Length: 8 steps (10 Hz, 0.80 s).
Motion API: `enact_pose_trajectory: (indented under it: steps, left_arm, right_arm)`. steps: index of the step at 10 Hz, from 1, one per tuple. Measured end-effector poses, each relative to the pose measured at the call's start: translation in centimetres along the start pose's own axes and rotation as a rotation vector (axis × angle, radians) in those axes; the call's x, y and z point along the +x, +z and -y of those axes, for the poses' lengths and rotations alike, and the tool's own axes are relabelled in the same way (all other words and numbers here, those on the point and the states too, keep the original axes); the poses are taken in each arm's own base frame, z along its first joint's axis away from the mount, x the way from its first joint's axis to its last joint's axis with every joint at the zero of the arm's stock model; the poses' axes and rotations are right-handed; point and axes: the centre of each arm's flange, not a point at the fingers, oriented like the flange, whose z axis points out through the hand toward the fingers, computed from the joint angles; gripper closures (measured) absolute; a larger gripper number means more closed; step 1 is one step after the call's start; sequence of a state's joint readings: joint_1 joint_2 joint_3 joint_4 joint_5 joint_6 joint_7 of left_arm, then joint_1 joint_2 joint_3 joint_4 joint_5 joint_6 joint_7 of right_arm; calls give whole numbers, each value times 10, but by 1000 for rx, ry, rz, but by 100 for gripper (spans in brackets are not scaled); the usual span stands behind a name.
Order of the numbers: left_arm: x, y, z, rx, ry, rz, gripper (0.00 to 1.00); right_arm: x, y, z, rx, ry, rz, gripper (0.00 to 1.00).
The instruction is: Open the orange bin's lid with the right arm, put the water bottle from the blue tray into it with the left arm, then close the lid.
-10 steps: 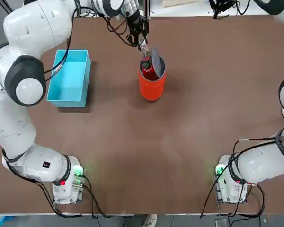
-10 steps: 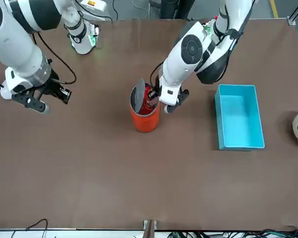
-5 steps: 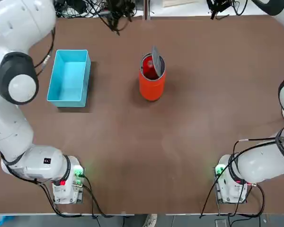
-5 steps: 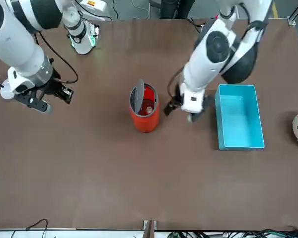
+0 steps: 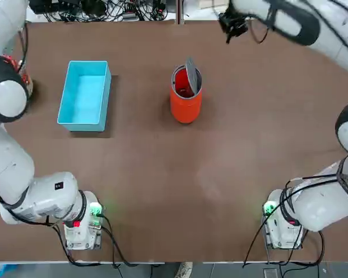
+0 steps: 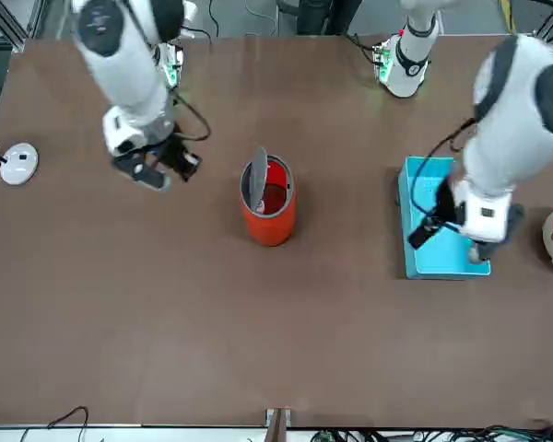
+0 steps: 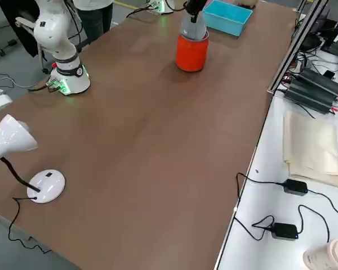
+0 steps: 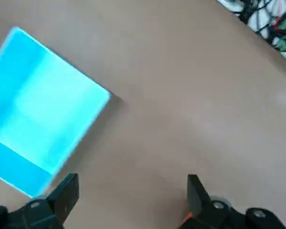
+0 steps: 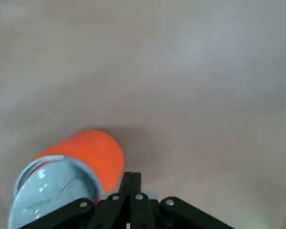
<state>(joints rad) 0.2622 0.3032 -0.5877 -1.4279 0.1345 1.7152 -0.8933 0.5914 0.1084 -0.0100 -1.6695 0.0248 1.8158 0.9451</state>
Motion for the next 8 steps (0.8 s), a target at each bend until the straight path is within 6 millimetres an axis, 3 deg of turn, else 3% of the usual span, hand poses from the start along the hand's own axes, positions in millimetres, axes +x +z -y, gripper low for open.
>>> enact_pose_trajectory:
  steps: [2, 3, 5, 6, 8]
  left_arm:
    - [17, -8, 25, 17, 132, -1, 0]
    - [26, -15, 40, 33, 222, -12, 0]
    - [46, -40, 83, 22, 308, -21, 0]
    - [46, -54, 98, 20, 339, -13, 0]
    - [28, -66, 101, 37, 378, 6, 0]
  right_arm:
    - [-54, 21, 42, 6, 6, -4, 99]
    - [-72, 35, 57, 2, 6, -6, 99]
    - [-92, 69, 82, -11, 20, -37, 99]
    - [-98, 85, 92, -12, 31, -57, 99]
    - [-108, 108, 107, -6, 56, -96, 99]
